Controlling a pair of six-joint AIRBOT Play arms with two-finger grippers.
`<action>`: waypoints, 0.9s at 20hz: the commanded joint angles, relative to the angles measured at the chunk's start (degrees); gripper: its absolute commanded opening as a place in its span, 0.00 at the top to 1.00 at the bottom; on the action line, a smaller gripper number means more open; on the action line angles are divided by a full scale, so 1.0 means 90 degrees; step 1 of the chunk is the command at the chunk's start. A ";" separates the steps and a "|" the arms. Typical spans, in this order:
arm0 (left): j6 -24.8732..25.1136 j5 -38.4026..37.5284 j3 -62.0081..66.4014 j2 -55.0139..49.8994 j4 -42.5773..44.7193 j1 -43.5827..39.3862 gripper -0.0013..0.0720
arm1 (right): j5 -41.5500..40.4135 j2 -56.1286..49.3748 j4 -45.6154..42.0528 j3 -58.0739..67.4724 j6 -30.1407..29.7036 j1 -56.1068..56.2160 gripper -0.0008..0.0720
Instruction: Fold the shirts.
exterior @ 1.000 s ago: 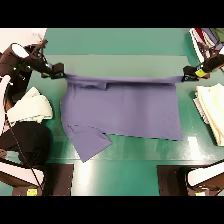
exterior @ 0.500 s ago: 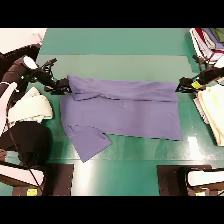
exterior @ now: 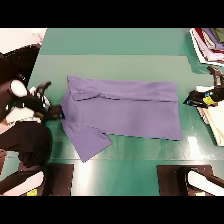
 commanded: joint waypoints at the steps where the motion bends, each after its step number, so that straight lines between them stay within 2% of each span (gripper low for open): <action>1: -0.0090 0.0270 -0.1625 0.1022 -0.0787 -0.0007 0.32 | -0.0097 0.0573 0.0022 -0.0372 -0.0005 -0.0039 0.44; 7: 0.0306 0.1141 -0.2419 0.1132 -0.1965 -0.0007 0.32 | -0.0097 0.0814 0.0019 -0.0372 -0.0005 -0.0039 0.44; 9: 0.0304 0.1362 -0.2416 0.1132 -0.2076 -0.0007 0.32 | -0.0080 0.0894 0.0015 -0.0372 -0.0005 -0.0039 0.44; 10: 0.0301 0.1426 -0.2416 0.1132 -0.2072 -0.0007 0.36 | -0.0068 0.0942 0.0017 -0.0372 -0.0005 -0.0039 0.44; 12: 0.0306 0.1450 -0.2416 0.1132 -0.2079 -0.0007 0.95 | -0.0015 0.1015 0.0010 -0.0372 -0.0010 -0.0046 0.44; 14: 0.0304 0.1411 -0.2365 0.1132 -0.2101 -0.0005 0.95 | 0.0294 0.1054 -0.0002 -0.0520 -0.0121 -0.0189 0.44; 17: 0.0425 0.1154 -0.2050 0.1134 -0.2074 -0.0007 0.95 | 0.0678 0.1107 -0.0046 -0.1508 -0.0182 -0.0911 0.43; 18: 0.0447 0.1076 -0.1921 0.1134 -0.2064 -0.0007 0.95 | 0.0636 0.1146 -0.0039 -0.1904 -0.0214 -0.1226 0.31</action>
